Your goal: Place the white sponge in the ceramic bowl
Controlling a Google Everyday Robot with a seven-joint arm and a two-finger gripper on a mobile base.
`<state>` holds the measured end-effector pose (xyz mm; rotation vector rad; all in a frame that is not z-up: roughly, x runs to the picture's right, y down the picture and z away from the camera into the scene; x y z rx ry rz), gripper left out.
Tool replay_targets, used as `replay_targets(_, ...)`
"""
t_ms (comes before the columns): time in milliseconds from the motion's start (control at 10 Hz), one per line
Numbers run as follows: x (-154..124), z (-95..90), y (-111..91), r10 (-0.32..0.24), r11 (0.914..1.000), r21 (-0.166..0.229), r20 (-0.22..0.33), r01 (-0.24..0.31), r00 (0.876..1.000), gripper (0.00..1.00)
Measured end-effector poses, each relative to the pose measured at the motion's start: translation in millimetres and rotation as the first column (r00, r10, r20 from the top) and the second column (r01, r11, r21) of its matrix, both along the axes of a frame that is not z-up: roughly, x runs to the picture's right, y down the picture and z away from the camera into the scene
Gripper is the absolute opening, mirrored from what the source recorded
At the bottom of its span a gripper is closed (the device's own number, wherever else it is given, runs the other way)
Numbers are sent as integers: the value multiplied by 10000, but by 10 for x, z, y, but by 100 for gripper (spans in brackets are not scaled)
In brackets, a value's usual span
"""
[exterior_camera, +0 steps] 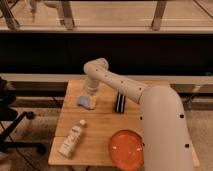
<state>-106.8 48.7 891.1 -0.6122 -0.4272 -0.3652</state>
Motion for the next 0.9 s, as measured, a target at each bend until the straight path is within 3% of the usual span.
replay_targets(900, -9, 192, -32, -16, 9995, -328, 171, 21, 9999, 80)
